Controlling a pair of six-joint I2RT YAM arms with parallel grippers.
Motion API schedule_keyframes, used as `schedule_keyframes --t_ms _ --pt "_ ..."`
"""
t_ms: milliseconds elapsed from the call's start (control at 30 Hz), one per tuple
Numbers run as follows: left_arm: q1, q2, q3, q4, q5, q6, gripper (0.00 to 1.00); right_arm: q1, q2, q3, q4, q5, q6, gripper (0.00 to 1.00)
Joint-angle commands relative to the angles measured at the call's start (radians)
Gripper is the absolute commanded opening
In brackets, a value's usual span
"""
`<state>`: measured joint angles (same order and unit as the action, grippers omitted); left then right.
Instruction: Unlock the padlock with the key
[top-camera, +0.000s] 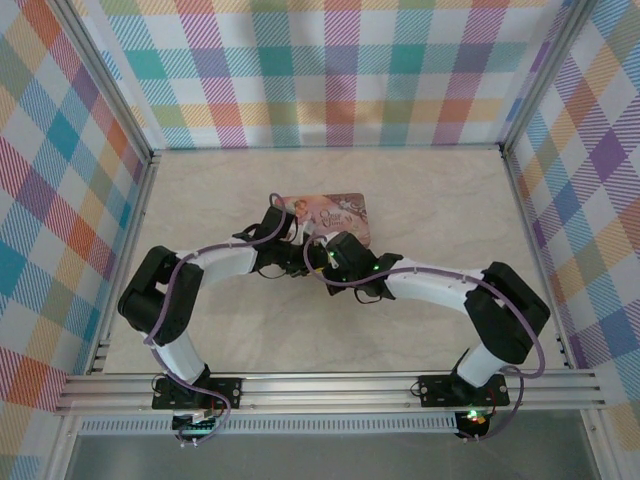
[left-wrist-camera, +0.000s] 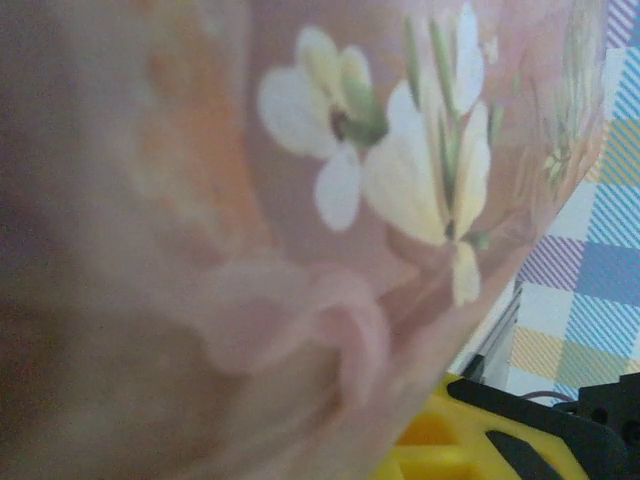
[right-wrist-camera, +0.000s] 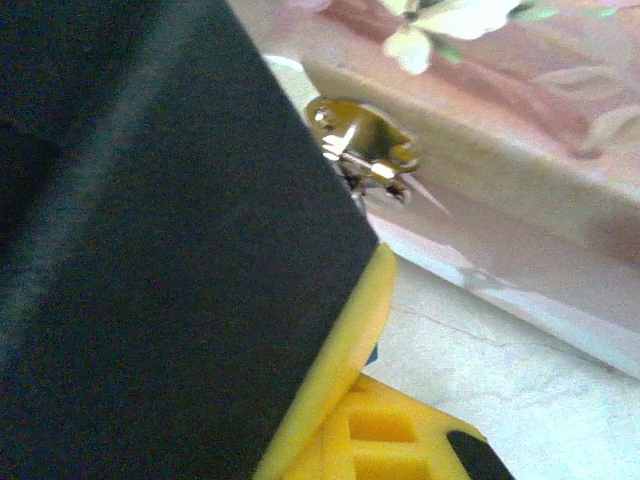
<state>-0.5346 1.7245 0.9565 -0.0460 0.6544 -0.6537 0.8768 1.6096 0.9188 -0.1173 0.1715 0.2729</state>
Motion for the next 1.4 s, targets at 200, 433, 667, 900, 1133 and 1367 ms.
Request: schedule_keyframes --t_ms 200,433,667,900,1133,1367 --pt "-0.004 0.022 -0.060 0.046 -0.026 -0.007 0.32 0.001 0.078 -0.024 0.075 -0.061 0.052 0.00" --pt "0.002 -0.048 -0.094 -0.007 -0.077 0.017 0.37 0.001 0.101 -0.014 0.078 -0.083 0.036 0.00" --pt "0.014 -0.118 -0.120 -0.065 -0.139 0.034 0.37 -0.001 0.102 0.000 0.077 -0.118 0.024 0.00" --pt "0.030 -0.221 -0.140 -0.127 -0.214 0.055 0.38 -0.001 0.101 0.015 0.063 -0.103 0.010 0.00" --pt "0.087 -0.380 -0.180 -0.171 -0.342 0.053 0.47 -0.001 0.097 0.013 0.065 -0.099 0.006 0.00" --pt "0.154 -0.450 -0.162 -0.184 -0.463 0.058 0.68 -0.001 0.095 0.012 0.072 -0.102 0.013 0.03"
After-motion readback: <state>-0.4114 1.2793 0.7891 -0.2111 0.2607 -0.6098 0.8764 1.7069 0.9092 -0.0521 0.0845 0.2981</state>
